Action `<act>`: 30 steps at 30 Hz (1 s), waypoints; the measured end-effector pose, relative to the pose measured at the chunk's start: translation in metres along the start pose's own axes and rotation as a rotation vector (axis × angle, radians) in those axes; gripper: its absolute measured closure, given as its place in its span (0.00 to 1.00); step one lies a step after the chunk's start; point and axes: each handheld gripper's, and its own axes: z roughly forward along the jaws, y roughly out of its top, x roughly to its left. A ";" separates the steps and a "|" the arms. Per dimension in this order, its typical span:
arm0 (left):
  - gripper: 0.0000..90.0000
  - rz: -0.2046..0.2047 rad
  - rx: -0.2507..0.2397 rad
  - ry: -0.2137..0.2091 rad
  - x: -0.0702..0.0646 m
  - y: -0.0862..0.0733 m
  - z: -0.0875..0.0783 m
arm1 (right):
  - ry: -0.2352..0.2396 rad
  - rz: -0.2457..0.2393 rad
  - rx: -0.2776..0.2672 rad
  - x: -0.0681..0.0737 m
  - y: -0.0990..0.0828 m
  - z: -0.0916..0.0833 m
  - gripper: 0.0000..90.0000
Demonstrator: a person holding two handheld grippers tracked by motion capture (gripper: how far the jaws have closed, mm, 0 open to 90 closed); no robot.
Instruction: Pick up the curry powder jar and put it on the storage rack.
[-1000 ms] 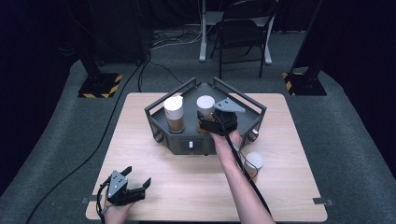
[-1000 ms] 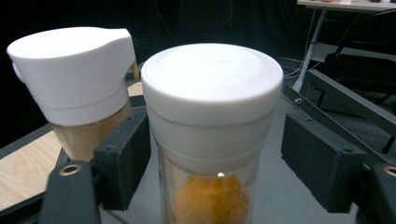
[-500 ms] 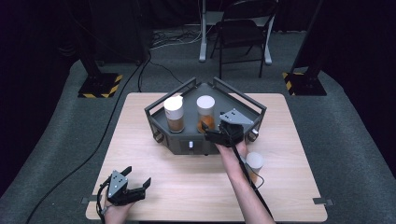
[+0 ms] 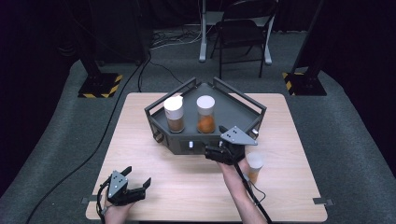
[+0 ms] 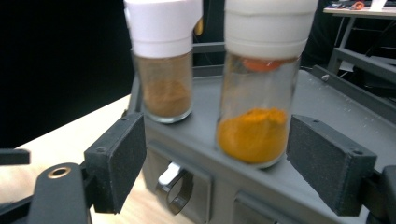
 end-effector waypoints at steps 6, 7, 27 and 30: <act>0.11 0.001 -0.001 0.002 -0.001 0.000 0.000 | 0.027 -0.010 -0.006 0.003 -0.019 -0.011 0.19; 0.11 0.002 -0.002 0.003 -0.001 0.000 0.000 | 0.029 -0.015 -0.008 0.003 -0.023 -0.013 0.19; 0.11 0.004 -0.005 0.012 -0.003 -0.001 0.000 | 0.128 -0.081 0.000 -0.016 -0.093 -0.039 0.15; 0.11 0.005 -0.006 0.013 -0.003 -0.001 0.000 | 0.143 -0.087 0.003 -0.018 -0.102 -0.043 0.15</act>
